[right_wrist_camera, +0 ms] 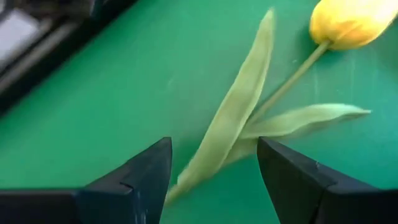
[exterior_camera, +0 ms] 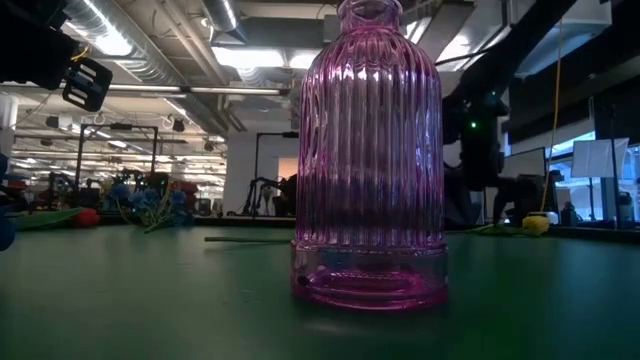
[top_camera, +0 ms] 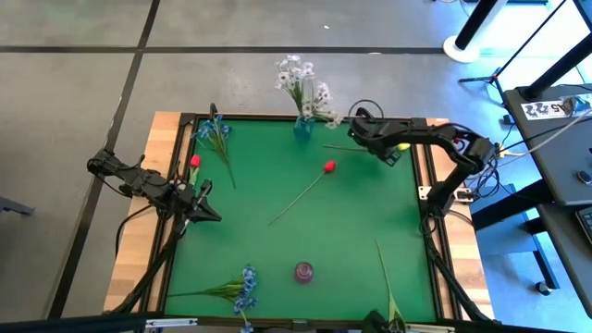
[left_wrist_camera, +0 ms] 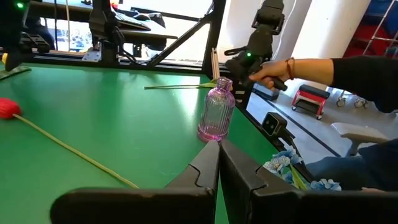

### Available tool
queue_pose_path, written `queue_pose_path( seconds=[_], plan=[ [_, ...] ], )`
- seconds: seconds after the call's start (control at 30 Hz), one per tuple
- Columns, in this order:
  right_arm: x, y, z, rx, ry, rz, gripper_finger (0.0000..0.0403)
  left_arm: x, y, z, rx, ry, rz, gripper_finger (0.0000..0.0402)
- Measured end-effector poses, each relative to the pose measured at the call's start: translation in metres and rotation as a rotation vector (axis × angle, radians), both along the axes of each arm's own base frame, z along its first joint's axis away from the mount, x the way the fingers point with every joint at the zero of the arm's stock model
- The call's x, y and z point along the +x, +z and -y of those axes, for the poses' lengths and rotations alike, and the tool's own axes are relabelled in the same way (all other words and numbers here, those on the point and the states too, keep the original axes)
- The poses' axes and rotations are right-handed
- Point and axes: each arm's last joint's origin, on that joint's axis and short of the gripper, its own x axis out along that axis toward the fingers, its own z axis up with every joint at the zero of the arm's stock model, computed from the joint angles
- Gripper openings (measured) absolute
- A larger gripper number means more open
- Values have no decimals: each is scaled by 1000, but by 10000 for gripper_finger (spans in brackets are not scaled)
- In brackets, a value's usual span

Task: Sort flowers into vase by color
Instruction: Put the top yellow tulip into the blue flower vase

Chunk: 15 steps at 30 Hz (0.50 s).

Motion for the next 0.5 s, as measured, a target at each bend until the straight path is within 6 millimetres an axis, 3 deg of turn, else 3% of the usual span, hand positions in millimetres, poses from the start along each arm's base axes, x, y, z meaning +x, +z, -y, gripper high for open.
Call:
queue_pose_path(
  seconds=[0.33,0.5],
  plan=[
    [-11,-3,1,43,-67,-67,234,0,0,0,0,0,0,10],
    [-12,-3,0,40,-71,-77,183,0,0,0,0,0,0,10]
  ],
)
